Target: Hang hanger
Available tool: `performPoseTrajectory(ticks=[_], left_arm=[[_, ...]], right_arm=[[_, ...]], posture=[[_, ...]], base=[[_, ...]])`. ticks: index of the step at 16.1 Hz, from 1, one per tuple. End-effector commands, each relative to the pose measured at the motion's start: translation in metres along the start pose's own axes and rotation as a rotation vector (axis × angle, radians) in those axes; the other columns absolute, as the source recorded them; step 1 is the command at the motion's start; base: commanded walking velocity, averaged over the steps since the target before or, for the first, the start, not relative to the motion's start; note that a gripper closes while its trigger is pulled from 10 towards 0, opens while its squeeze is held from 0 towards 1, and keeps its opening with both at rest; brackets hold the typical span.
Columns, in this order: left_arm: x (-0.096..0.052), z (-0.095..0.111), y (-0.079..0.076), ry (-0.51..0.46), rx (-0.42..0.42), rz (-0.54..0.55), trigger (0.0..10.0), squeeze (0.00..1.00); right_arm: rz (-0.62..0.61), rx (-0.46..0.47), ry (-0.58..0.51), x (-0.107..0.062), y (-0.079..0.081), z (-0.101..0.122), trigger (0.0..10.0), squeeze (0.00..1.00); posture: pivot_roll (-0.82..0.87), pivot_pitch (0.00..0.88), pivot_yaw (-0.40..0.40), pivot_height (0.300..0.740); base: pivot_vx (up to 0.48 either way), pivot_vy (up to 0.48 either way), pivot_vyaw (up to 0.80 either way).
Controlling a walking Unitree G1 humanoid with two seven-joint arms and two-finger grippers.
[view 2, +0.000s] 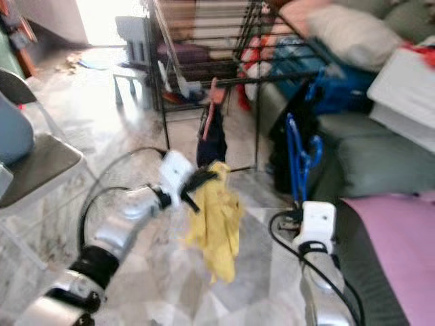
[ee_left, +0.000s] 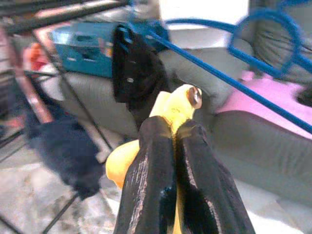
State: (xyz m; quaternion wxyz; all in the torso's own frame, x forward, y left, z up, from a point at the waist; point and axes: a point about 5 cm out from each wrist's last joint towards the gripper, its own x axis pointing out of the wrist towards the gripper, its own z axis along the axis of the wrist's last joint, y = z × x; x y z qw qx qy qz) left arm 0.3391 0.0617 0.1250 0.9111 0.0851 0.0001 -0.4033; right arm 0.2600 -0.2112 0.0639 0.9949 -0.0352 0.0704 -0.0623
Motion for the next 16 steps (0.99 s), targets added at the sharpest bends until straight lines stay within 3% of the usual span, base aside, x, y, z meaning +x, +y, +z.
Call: performPoseTrajectory(ticks=[1,4,8,12,16], left_arm=[[0.007,0.015,0.002,-0.054,0.01,0.006,10.0,0.0],[0.011,0.022,0.002,-0.079,0.008,-0.001,10.0,0.0],[0.015,0.01,-0.004,-0.041,0.046,-0.013,10.0,0.0],[0.01,0.006,0.0,-0.028,0.066,-0.025,10.0,0.0],[0.009,0.003,-0.005,-0.02,0.125,-0.065,10.0,0.0]], right_arm=[[-0.016,-0.01,-0.008,-0.002,-0.007,0.003,10.0,0.0],[-0.018,-0.03,-0.014,-0.01,-0.012,0.008,10.0,0.0],[-0.053,-0.017,0.001,-0.02,-0.019,0.004,10.0,0.0],[0.012,-0.025,-0.006,-0.017,-0.001,0.01,10.0,0.0],[0.052,-0.036,-0.014,-0.01,0.016,0.015,10.0,0.0]], posture=[[0.05,0.0,-0.047,0.74],[-0.01,0.0,-0.051,0.74],[0.0,0.0,-0.035,0.74],[0.01,0.0,-0.066,0.74],[0.0,0.0,-0.046,0.74]], base=[[-0.292,0.0,0.0],[-0.296,0.0,0.0],[-0.309,0.0,0.0],[-0.259,0.0,0.0],[0.0,0.0,0.0]])
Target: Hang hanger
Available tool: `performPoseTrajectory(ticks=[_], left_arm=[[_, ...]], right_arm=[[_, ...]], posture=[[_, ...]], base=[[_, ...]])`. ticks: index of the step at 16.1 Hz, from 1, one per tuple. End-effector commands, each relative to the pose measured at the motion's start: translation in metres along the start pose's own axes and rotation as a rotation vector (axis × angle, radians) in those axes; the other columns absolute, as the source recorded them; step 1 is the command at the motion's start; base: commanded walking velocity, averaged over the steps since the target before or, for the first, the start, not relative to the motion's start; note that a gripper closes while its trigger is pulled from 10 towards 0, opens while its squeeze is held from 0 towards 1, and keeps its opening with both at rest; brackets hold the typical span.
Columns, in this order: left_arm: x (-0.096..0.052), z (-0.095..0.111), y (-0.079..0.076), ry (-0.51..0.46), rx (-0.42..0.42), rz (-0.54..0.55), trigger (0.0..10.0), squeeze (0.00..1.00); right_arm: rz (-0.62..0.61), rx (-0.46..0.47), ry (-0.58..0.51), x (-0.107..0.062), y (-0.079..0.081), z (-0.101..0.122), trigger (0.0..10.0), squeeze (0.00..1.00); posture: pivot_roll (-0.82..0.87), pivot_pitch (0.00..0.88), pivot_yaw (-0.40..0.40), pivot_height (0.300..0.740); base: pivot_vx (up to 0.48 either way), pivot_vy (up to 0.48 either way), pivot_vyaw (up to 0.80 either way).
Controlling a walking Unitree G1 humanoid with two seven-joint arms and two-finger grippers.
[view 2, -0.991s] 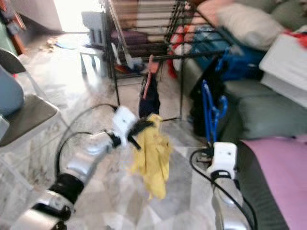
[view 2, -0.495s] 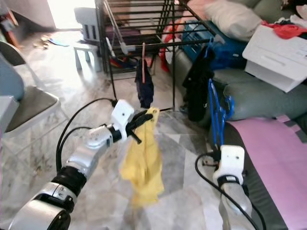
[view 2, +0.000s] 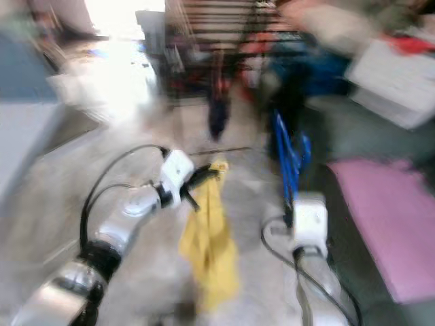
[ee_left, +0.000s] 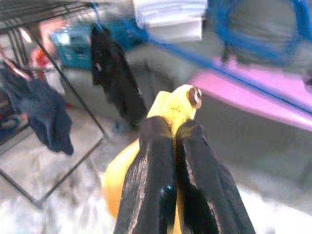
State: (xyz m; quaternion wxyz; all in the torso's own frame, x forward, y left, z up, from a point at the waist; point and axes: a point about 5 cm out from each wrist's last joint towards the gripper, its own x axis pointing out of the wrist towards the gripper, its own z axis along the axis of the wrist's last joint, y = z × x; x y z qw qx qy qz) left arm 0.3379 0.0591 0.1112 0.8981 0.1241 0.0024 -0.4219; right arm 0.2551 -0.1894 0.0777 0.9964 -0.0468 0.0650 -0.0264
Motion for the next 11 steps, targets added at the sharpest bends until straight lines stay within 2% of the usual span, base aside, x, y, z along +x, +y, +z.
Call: performPoseTrajectory(ticks=[1,2,3,5,6,8,9,10,11], left_arm=[[0.007,0.018,0.001,-0.047,0.113,-0.047,10.0,0.0],[0.009,0.021,0.007,-0.032,0.17,-0.049,10.0,0.0],[0.012,0.027,0.017,-0.027,0.131,-0.021,10.0,0.0],[0.014,0.04,0.024,-0.056,0.195,-0.046,10.0,0.0],[0.015,0.046,0.026,-0.054,0.253,-0.082,10.0,0.0],[0.019,0.056,0.026,0.0,0.475,-0.238,10.0,0.0],[0.018,0.053,0.021,0.056,0.701,-0.326,10.0,0.0],[0.018,0.051,0.023,0.087,0.783,-0.33,10.0,0.0],[0.021,0.055,0.028,0.094,0.834,-0.271,10.0,0.0]], right_arm=[[-0.011,0.008,-0.006,-0.002,-0.001,0.003,10.0,0.0],[-0.01,0.013,0.001,-0.005,0.0,0.0,10.0,0.0],[-0.017,0.013,0.014,-0.009,-0.001,-0.004,10.0,0.0],[-0.019,0.01,0.025,-0.012,-0.002,-0.007,10.0,0.0],[-0.015,0.001,0.032,-0.013,-0.002,-0.007,10.0,0.0],[0.0,-0.058,0.04,-0.012,-0.011,-0.006,10.0,0.0],[-0.016,-0.068,0.041,-0.01,-0.019,-0.004,10.0,0.0],[-0.027,-0.069,0.041,-0.01,-0.023,-0.003,10.0,0.0],[-0.031,-0.07,0.041,-0.01,-0.025,-0.001,10.0,0.0]], posture=[[0.0,0.0,-0.032,0.74],[-0.01,0.0,-0.028,0.74],[0.0,0.0,-0.029,0.74],[0.0,0.0,-0.031,0.74],[0.0,0.0,-0.034,0.74],[0.0,0.0,-0.029,0.74],[0.0,0.0,-0.025,0.74],[0.0,0.0,-0.021,0.74],[-0.01,0.0,-0.018,0.74]], base=[[0.0,0.0,0.0],[0.0,0.0,0.0],[0.0,0.0,0.0],[0.0,0.0,0.0],[0.0,0.0,0.0],[0.0,0.0,0.0],[0.0,0.0,0.0],[0.0,0.0,0.0],[0.0,0.0,0.0]])
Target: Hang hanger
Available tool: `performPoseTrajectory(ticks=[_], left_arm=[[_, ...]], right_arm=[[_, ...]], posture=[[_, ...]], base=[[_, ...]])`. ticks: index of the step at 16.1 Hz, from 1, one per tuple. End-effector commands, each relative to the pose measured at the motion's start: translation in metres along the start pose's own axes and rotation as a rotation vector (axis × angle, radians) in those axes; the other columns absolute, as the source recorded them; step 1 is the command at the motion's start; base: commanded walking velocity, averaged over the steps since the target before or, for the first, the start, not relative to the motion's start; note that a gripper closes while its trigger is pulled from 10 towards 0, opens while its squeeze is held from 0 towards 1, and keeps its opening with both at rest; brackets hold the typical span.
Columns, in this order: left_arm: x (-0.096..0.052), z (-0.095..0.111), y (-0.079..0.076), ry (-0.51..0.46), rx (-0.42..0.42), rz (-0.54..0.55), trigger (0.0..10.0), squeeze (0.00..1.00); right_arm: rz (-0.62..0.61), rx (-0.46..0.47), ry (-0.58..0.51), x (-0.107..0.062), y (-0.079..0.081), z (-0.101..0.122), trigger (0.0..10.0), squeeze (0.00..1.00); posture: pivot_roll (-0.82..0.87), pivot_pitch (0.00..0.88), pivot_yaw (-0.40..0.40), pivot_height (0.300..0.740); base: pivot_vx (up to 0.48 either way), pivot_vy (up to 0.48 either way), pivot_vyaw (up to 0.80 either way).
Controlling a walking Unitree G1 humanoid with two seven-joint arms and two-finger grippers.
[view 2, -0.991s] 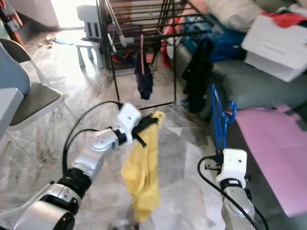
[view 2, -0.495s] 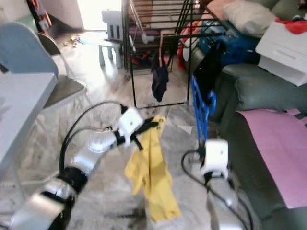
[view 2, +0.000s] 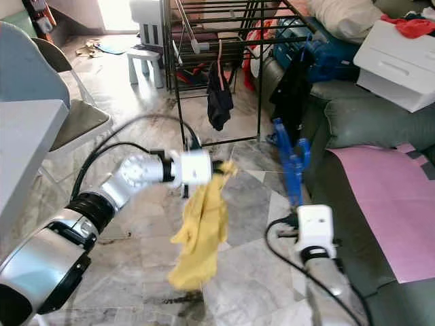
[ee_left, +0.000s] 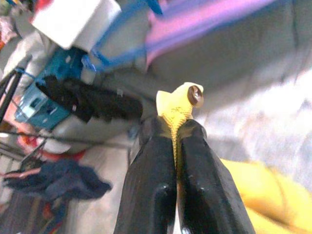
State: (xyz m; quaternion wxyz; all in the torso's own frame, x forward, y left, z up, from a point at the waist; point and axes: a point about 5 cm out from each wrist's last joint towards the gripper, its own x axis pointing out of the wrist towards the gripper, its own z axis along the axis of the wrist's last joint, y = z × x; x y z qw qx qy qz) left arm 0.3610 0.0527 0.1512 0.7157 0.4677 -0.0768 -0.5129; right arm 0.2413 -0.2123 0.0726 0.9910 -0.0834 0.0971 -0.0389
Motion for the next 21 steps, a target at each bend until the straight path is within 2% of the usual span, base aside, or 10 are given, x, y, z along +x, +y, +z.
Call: performPoseTrajectory(ticks=[1,2,3,4,6,7,9,16,18,21], left_arm=[[0.0,0.008,0.019,0.023,0.171,0.045,10.0,0.0],[-0.002,0.007,0.027,0.07,0.268,0.054,10.0,0.0],[-0.003,0.006,0.031,0.096,0.32,0.07,10.0,0.0],[-0.003,0.006,0.033,0.111,0.339,0.083,10.0,0.0],[-0.005,0.009,0.055,0.16,0.364,0.224,10.0,0.0],[-0.004,0.013,0.062,0.167,0.374,0.283,10.0,0.0],[-0.001,0.019,0.067,0.154,0.396,0.32,10.0,0.0],[-0.001,0.017,0.066,0.184,0.446,0.324,10.0,0.0],[-0.001,0.015,0.066,0.188,0.454,0.316,10.0,0.0],[0.002,0.024,0.061,0.102,0.483,0.288,10.0,0.0]], right_arm=[[-0.003,-0.005,-0.018,0.0,-0.004,0.007,10.0,0.0],[0.008,-0.022,-0.008,-0.004,-0.008,0.005,10.0,0.0],[0.012,-0.021,-0.006,-0.005,-0.01,0.005,10.0,0.0],[0.014,-0.026,-0.005,-0.006,-0.011,0.005,10.0,0.0],[0.068,-0.007,0.001,-0.013,-0.02,0.008,10.0,0.0],[0.151,-0.029,-0.001,-0.018,-0.022,0.014,10.0,0.0],[0.236,-0.021,-0.007,-0.026,-0.026,0.023,10.0,0.0],[0.422,-0.058,0.061,-0.052,-0.032,0.028,10.0,0.0],[0.479,-0.062,0.083,-0.063,-0.04,0.032,10.0,0.0],[0.513,-0.059,0.118,-0.069,-0.048,0.032,10.0,0.0]], posture=[[-0.01,0.0,-0.017,0.74],[-0.01,0.0,-0.018,0.74],[-0.01,0.0,-0.019,0.74],[-0.02,0.0,-0.021,0.74],[-0.02,0.0,-0.023,0.74],[-0.03,0.0,-0.024,0.74],[-0.04,0.0,-0.027,0.74],[-0.05,0.0,-0.027,0.74],[-0.05,0.0,-0.027,0.74],[-0.06,0.0,-0.028,0.74]], base=[[0.0,0.0,0.0],[0.0,0.0,0.0],[0.0,0.0,0.0],[0.0,0.0,0.0],[0.0,0.0,0.0],[0.0,0.0,0.0],[0.0,0.0,0.0],[0.0,0.0,0.0],[0.0,0.0,0.0],[0.0,0.0,0.0]])
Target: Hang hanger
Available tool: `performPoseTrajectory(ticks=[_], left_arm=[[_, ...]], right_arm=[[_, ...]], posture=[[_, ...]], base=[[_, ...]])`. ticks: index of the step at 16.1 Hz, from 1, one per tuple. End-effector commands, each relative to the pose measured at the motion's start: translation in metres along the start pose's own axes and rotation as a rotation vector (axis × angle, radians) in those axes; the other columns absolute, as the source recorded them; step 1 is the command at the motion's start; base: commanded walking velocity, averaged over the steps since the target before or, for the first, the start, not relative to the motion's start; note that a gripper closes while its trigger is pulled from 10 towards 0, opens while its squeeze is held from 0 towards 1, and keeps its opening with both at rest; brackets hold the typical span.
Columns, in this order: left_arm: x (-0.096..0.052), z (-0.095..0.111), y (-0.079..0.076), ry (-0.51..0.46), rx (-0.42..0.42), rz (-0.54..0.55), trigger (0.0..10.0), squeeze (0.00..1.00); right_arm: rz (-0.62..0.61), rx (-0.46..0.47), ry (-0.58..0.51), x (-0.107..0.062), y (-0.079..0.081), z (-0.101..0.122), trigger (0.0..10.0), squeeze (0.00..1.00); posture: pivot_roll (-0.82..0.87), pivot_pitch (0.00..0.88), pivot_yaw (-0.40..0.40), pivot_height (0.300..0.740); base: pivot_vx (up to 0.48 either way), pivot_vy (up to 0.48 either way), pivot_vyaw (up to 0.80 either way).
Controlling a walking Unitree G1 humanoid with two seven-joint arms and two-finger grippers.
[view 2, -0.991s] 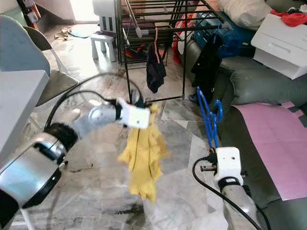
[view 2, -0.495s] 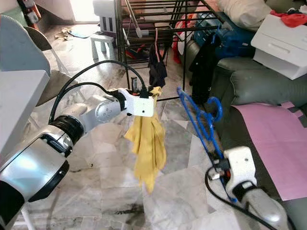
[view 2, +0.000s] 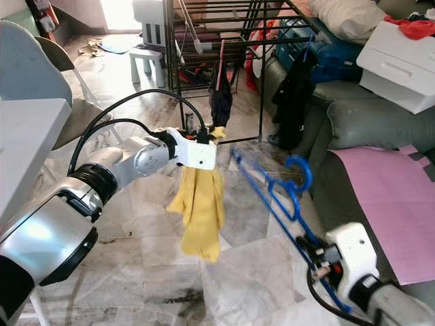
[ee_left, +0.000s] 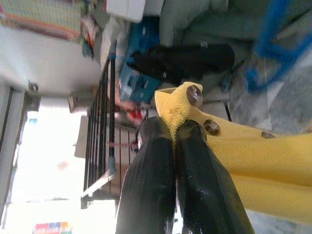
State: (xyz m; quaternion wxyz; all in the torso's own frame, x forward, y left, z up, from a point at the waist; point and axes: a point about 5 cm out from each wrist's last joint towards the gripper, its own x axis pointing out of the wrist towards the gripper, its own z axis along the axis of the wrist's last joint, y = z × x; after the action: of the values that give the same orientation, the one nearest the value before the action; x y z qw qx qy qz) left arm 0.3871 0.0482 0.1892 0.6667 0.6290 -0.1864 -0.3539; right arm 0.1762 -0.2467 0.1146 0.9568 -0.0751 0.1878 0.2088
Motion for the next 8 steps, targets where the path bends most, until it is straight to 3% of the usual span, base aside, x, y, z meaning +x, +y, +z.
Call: performPoseTrajectory(ticks=[1,8], left_arm=[[0.004,0.012,0.022,-0.073,0.058,0.065,10.0,0.0],[0.003,0.016,0.018,-0.122,0.058,0.063,10.0,0.0]], right_arm=[[0.018,-0.02,-0.023,-0.004,-0.002,0.01,10.0,0.0],[0.208,0.037,0.007,-0.01,0.016,0.013,10.0,0.0]], posture=[[-0.06,0.0,-0.03,0.74],[-0.05,0.0,-0.041,0.74]], base=[[0.0,0.0,0.0],[0.0,0.0,0.0]])
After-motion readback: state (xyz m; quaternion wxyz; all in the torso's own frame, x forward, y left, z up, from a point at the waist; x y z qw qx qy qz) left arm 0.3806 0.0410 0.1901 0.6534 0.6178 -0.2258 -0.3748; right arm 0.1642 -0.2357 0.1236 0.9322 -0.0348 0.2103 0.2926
